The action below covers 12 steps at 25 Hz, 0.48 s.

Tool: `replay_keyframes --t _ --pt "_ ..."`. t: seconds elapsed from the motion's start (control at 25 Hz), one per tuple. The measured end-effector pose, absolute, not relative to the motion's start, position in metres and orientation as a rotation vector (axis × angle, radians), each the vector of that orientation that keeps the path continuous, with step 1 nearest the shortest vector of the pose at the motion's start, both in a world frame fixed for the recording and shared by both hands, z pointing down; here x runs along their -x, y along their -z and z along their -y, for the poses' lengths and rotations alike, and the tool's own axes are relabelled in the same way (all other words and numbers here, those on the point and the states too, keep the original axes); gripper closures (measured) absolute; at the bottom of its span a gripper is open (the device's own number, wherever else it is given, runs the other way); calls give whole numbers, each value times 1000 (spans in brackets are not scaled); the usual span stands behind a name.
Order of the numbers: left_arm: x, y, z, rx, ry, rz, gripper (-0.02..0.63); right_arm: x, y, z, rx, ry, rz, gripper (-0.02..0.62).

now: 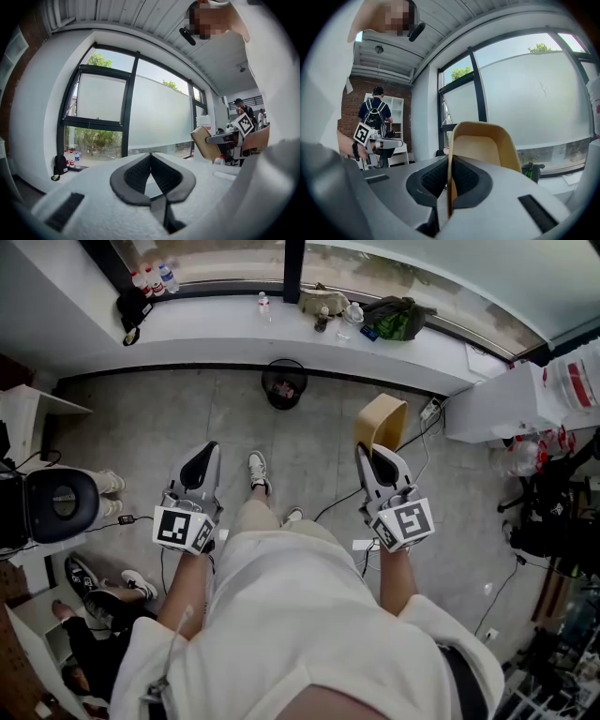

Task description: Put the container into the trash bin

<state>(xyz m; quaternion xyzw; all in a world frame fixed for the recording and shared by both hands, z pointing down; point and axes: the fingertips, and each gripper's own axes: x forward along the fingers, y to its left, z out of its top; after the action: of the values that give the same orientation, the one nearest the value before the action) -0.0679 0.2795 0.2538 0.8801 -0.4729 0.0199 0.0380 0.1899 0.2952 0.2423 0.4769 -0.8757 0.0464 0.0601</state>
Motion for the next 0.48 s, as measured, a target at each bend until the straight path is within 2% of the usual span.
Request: replay_keyframes --t 0.24,0.48 --pt "54 -261 -204 -2762 -68 1341 588 -185 -249 -235 -1474 -186 2604 588" --pt "73 -267 -104 -2765 -76 1239 588 -148 -241 -137 -1438 -179 2580 588"
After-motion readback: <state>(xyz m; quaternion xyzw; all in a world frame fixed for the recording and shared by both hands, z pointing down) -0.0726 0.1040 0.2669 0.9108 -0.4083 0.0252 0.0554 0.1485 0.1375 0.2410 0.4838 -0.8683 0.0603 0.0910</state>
